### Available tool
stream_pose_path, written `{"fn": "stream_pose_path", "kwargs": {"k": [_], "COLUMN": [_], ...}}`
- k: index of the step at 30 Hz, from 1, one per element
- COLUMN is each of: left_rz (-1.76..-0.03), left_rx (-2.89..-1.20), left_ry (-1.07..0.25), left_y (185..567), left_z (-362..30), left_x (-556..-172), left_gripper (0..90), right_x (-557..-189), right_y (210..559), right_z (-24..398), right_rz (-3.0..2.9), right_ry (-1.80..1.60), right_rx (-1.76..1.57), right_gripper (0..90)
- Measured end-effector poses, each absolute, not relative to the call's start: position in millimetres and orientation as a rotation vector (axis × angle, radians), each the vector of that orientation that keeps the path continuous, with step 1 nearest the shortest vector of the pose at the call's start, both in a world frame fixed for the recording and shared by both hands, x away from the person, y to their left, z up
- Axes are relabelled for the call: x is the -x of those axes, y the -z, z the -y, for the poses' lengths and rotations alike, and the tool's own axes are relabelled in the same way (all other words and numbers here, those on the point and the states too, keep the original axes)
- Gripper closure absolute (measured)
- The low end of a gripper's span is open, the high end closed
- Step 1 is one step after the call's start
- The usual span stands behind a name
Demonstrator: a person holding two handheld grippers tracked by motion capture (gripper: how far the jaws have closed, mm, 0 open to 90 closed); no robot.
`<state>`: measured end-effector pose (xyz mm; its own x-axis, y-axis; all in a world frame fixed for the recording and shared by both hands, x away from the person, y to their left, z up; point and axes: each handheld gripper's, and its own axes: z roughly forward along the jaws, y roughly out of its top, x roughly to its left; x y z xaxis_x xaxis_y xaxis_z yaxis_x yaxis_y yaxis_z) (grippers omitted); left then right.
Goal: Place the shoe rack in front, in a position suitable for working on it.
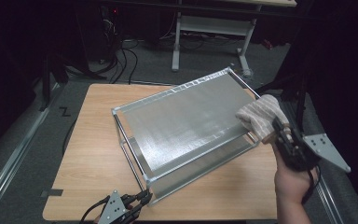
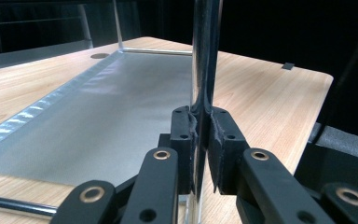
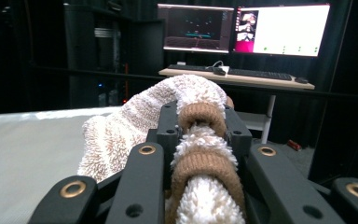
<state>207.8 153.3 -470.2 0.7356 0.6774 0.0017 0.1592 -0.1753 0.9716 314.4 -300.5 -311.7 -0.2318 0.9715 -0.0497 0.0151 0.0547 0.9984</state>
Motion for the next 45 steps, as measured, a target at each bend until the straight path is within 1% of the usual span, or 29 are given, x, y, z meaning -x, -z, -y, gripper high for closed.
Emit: {"fn": "stream_pose_path", "kwargs": {"k": [6,9,11,15,19,24,27,28,30,37,45], "left_rz": [-0.689,-0.699,-0.703,-0.714,-0.725,-0.764,-0.789,-0.813,-0.821,-0.920,-1.002], "left_rx": [-1.713,-1.710,-1.709,-1.706,-1.703,-1.695,-1.695,-1.674,-1.690,-1.664,-1.669], "left_ry": [-0.538,-0.546,-0.552,-0.557,-0.564,-0.586,-0.607,-0.593,-0.627,-0.664,-0.733], "left_y": [470,470,470,470,470,469,468,468,467,465,461], "left_z": [-157,-159,-160,-162,-165,-177,-187,-189,-196,-225,-254], "left_x": [-210,-212,-213,-215,-216,-221,-225,-225,-228,-245,-264], "left_gripper": [80.9,80.9,80.9,80.9,80.9,80.9,80.8,80.8,80.9,80.4,80.4], "right_x": [-267,-254,-252,-256,-270,-283,-287,-288,-290,-298,-302], "right_y": [327,341,352,376,404,431,440,442,449,474,487], "right_z": [305,308,309,312,312,313,313,312,313,311,314], "right_rz": [-1.430,-1.447,-1.459,-1.499,-1.548,-1.595,-1.624,-1.630,-1.648,-1.762,-1.802], "right_ry": [-1.355,-1.341,-1.326,-1.298,-1.245,-1.191,-1.155,-1.144,-1.119,-1.031,-0.973], "right_rx": [-1.059,-1.082,-1.110,-1.165,-1.224,-1.277,-1.281,-1.282,-1.294,-1.344,-1.403], "right_gripper": [75.0,74.9,74.9,74.9,74.8,74.7,74.6,74.6,74.4,73.4,72.2]}}
